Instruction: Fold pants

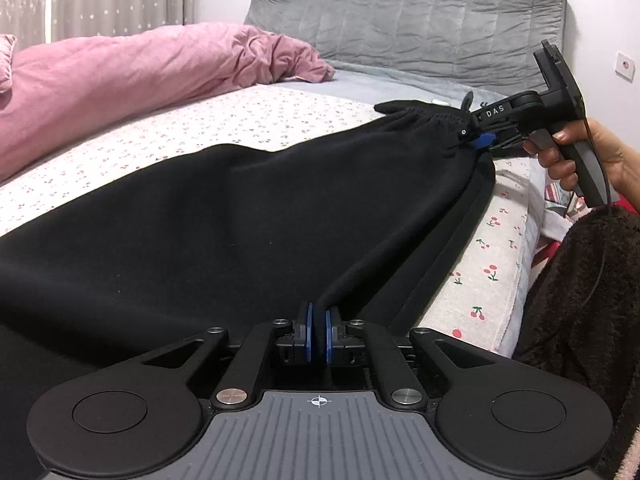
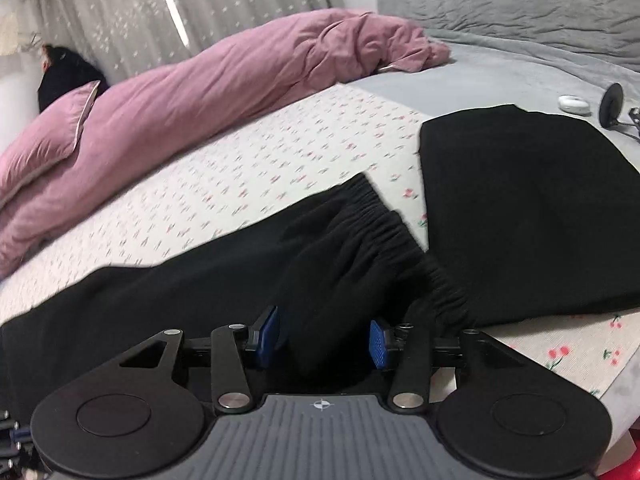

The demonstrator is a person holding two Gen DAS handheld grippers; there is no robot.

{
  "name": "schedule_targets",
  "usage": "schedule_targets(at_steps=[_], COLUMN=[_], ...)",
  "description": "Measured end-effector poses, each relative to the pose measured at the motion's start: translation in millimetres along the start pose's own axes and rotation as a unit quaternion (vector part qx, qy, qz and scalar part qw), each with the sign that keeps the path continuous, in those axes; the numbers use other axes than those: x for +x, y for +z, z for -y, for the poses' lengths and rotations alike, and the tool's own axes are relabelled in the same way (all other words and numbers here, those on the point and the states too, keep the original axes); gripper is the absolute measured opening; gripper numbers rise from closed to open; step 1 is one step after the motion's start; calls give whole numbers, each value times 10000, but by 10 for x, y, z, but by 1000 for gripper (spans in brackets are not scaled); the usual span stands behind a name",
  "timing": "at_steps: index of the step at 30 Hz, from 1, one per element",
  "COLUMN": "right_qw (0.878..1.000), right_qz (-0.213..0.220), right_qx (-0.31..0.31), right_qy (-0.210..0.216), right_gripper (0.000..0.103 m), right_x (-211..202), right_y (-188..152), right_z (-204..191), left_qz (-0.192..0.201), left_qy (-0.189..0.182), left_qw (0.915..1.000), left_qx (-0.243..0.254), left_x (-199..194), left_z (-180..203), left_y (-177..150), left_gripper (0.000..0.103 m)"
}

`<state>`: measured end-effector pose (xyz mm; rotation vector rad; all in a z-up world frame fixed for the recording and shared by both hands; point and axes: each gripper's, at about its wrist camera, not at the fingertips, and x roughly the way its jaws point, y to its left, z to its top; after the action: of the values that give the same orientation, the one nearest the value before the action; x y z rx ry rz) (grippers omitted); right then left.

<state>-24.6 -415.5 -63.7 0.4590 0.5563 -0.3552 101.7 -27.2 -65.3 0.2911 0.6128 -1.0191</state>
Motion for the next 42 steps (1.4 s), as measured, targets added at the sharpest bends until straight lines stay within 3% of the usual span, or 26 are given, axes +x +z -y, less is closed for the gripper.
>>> schedule_targets(at_steps=[8,10,12,15,21,24,28,31,34,38,40,42], right_qw=[9995,9997,9997,9991,9945,9940,9978,9946,9948,9953,9954,9971], right_qz=[151,177,235,380,884,843,322,139,-57,203,233,148], right_qx=[263,182,16,-159,-401,-455,-232,481,467,359,457,530], right_qy=[104,57,14,39,384,529,535,904,904,871,806,526], right_gripper=[43,37,11,9,8,8,9,10,17,35,34,22], right_x=[114,132,138,77,-285,-390,-276,-189,-142,-241,-250,-193], right_y=[51,64,91,160,232,120,-110,-99,-95,-84,-68,-69], right_z=[210,202,172,96,-20,40,220,503,533,503,537,556], left_qz=[103,89,79,150,584,709,401,-24,-202,-121,-116,-142], left_qy=[185,208,263,463,670,635,444,412,429,351,336,333], left_qw=[9997,9994,9988,9978,9951,9950,9981,9991,9988,9992,9993,9993], left_qx=[-149,-274,-401,-457,-424,-312,-142,50,117,-112,-85,-74], left_x=[28,37,38,15,-254,-435,-446,-267,-88,-99,-116,-121], left_z=[-3,-18,-37,-32,-43,-37,12,66,90,38,53,58], left_y=[-3,14,46,115,279,311,198,34,-55,-62,-86,-79], left_gripper=[10,10,9,5,3,3,3,3,3,3,3,3])
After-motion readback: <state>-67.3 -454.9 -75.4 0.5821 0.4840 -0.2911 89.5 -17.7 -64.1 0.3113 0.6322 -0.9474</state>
